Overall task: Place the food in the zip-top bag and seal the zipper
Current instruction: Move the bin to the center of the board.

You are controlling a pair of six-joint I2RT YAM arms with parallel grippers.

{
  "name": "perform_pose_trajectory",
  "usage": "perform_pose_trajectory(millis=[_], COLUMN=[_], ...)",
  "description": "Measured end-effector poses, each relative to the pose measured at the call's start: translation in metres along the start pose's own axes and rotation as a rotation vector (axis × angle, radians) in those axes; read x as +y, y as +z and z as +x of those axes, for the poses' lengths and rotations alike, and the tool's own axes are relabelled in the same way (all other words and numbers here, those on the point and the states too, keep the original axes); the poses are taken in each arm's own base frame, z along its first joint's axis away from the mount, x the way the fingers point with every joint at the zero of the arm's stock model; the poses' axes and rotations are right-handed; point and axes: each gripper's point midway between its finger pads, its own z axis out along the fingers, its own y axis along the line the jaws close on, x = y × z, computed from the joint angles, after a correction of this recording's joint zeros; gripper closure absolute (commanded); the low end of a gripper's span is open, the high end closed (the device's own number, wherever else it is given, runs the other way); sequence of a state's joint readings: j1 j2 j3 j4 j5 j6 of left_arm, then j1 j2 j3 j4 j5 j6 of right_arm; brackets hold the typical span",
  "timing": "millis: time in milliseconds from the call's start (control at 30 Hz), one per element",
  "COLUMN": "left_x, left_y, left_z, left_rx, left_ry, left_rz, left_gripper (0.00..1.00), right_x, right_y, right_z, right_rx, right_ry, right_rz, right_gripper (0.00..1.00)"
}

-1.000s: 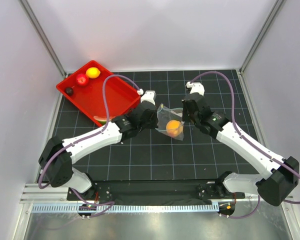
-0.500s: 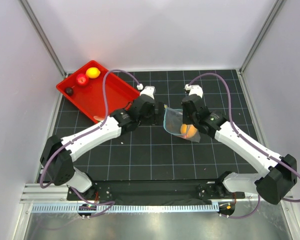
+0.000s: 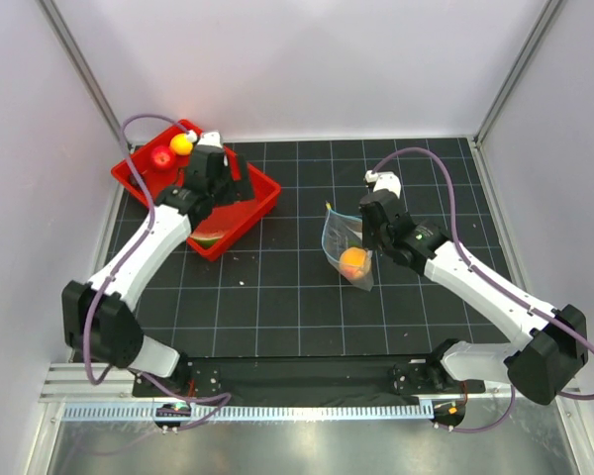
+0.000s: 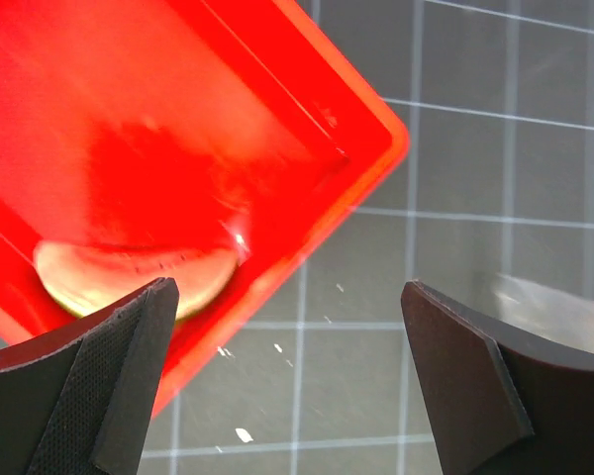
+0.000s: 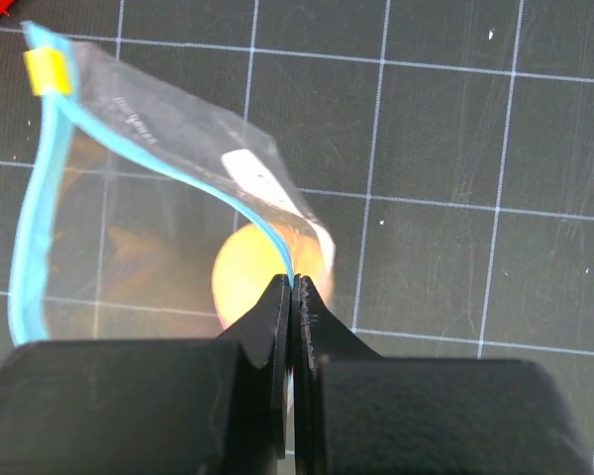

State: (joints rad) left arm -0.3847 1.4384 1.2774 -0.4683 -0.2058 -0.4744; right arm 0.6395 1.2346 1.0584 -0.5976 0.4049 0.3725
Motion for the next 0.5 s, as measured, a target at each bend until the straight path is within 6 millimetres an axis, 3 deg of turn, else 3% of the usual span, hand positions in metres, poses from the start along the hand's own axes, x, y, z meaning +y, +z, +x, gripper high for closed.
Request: perform_pose_trajectory(millis=[167, 267, 400, 467, 500], left_x=[-0.002, -0.001, 0.008, 0.013, 0.014], left_y=[0.038, 0.061, 0.072, 0.072, 0.073], left_z=[0.005, 0.036, 0.077, 0.087, 0.089], left_rx=[0.115, 0.239, 0.374, 0.406, 0.413], left_ry=[0.095, 0.149, 0.190, 0.204, 0.210], left_rz=[-0.022, -0.019, -0.027, -0.038, -0.041], left_gripper=[0.00, 0.00, 0.01, 0.09, 0.29], right_x=[0.000, 0.000, -0.001, -0.001, -0.001], right_y=[0.000, 0.000, -0.004, -0.005, -0.006], right_z=[0.002, 0.002, 0.001, -0.001, -0.001], right_rx=[0.005, 0.005, -0.004, -0.010, -0.014], right_ry=[-0.002, -0.002, 0.003, 0.005, 0.007], right_rz=[-0.003, -0.006, -0.009, -0.012, -0.014], right_gripper=[0.99, 0.99, 0.99, 0.99, 0.99])
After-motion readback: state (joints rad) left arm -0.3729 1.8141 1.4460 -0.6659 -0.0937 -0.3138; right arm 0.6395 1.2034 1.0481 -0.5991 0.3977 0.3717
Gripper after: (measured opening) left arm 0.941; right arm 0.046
